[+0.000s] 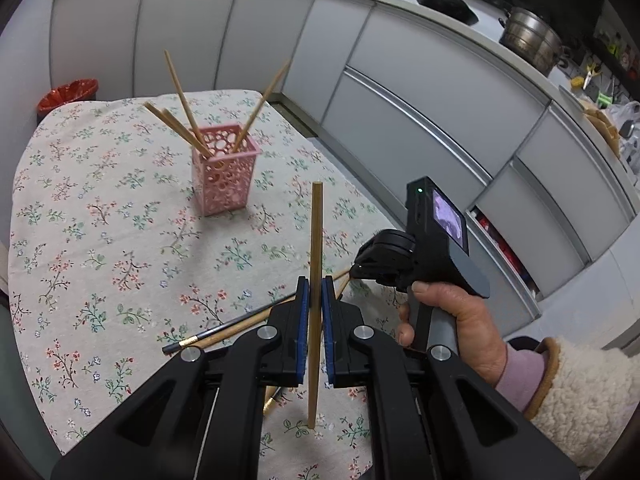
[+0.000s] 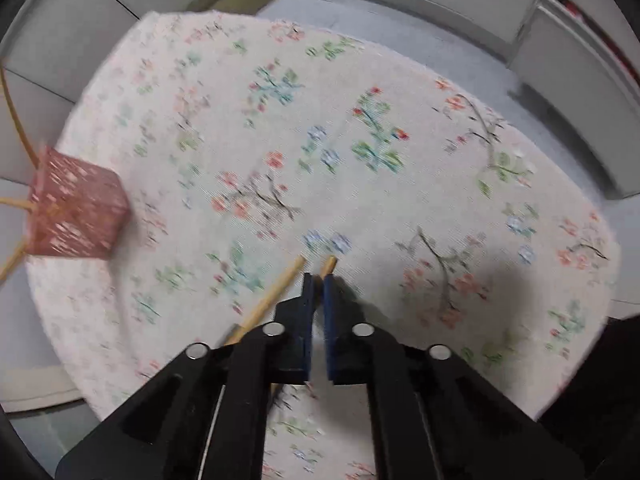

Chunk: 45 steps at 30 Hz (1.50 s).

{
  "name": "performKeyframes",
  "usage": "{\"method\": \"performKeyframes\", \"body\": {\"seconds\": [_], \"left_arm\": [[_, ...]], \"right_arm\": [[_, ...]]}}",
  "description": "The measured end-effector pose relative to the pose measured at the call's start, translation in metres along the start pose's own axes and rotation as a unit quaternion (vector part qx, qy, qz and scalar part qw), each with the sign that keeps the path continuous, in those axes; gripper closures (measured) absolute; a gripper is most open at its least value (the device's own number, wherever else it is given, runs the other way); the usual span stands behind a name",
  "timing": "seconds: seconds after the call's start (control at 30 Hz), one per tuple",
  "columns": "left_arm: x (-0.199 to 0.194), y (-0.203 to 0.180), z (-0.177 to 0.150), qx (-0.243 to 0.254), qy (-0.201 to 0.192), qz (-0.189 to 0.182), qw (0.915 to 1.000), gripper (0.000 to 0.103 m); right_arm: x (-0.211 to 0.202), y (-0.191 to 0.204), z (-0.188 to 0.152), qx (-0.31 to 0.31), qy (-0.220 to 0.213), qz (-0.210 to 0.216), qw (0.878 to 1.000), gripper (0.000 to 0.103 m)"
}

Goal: Organize utensils
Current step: 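Lift the chopstick with the right gripper and turn toward the pink holder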

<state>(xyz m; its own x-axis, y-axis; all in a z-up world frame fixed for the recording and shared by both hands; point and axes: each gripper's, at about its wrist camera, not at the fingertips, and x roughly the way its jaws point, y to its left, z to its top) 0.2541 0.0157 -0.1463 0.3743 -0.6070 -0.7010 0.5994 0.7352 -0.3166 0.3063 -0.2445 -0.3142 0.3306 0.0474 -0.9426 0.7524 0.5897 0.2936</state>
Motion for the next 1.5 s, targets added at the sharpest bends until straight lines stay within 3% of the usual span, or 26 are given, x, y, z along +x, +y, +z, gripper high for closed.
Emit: {"method": "performKeyframes", "body": {"seconds": [0.17, 0.27, 0.33, 0.43, 0.5, 0.67, 0.97, 1.2, 1.27, 1.3, 1.4, 1.5], "left_arm": [[-0.018, 0.002, 0.003, -0.007, -0.045, 0.009, 0.9989, 0.096], [-0.027, -0.006, 0.004, -0.004, -0.068, 0.018, 0.9975, 0.096], [-0.029, -0.01, 0.005, -0.003, -0.073, 0.025, 0.997, 0.096], [-0.032, -0.016, 0.007, -0.002, -0.079, 0.031, 0.9963, 0.096], [-0.036, -0.018, 0.009, -0.001, -0.085, 0.033, 0.9958, 0.096], [-0.043, -0.01, 0.011, -0.01, -0.096, 0.03, 0.9948, 0.096], [-0.052, 0.001, 0.007, -0.016, -0.1, 0.015, 0.9947, 0.096], [-0.06, 0.013, 0.008, -0.032, -0.111, 0.013, 0.9933, 0.096], [-0.062, 0.015, 0.008, -0.036, -0.115, 0.013, 0.9926, 0.096], [-0.062, 0.015, 0.008, -0.036, -0.115, 0.014, 0.9926, 0.096], [-0.061, 0.014, 0.007, -0.035, -0.112, 0.014, 0.9929, 0.096], [-0.061, 0.014, 0.007, -0.037, -0.115, 0.015, 0.9926, 0.096]], "right_arm": [[-0.015, -0.005, -0.001, -0.015, -0.023, 0.13, 0.991, 0.103], [-0.045, 0.0, -0.014, -0.093, -0.078, 0.168, 0.978, 0.103], [-0.062, -0.005, -0.025, -0.127, -0.089, 0.177, 0.972, 0.103], [-0.059, -0.024, -0.018, -0.094, -0.063, 0.153, 0.982, 0.099], [-0.034, -0.031, -0.004, -0.072, 0.008, 0.124, 0.99, 0.086], [-0.006, -0.02, 0.004, -0.058, 0.066, 0.084, 0.993, 0.086], [0.006, 0.005, 0.0, -0.041, 0.065, 0.033, 0.997, 0.086], [0.01, 0.022, -0.005, -0.009, 0.059, -0.032, 0.998, 0.086], [0.008, 0.025, -0.009, 0.007, 0.044, -0.047, 0.998, 0.089], [0.01, 0.029, -0.011, 0.017, 0.038, -0.053, 0.998, 0.096], [0.007, 0.028, -0.02, 0.021, 0.009, -0.044, 0.999, 0.097], [0.009, 0.018, -0.02, 0.041, 0.002, 0.016, 0.999, 0.098]]}}
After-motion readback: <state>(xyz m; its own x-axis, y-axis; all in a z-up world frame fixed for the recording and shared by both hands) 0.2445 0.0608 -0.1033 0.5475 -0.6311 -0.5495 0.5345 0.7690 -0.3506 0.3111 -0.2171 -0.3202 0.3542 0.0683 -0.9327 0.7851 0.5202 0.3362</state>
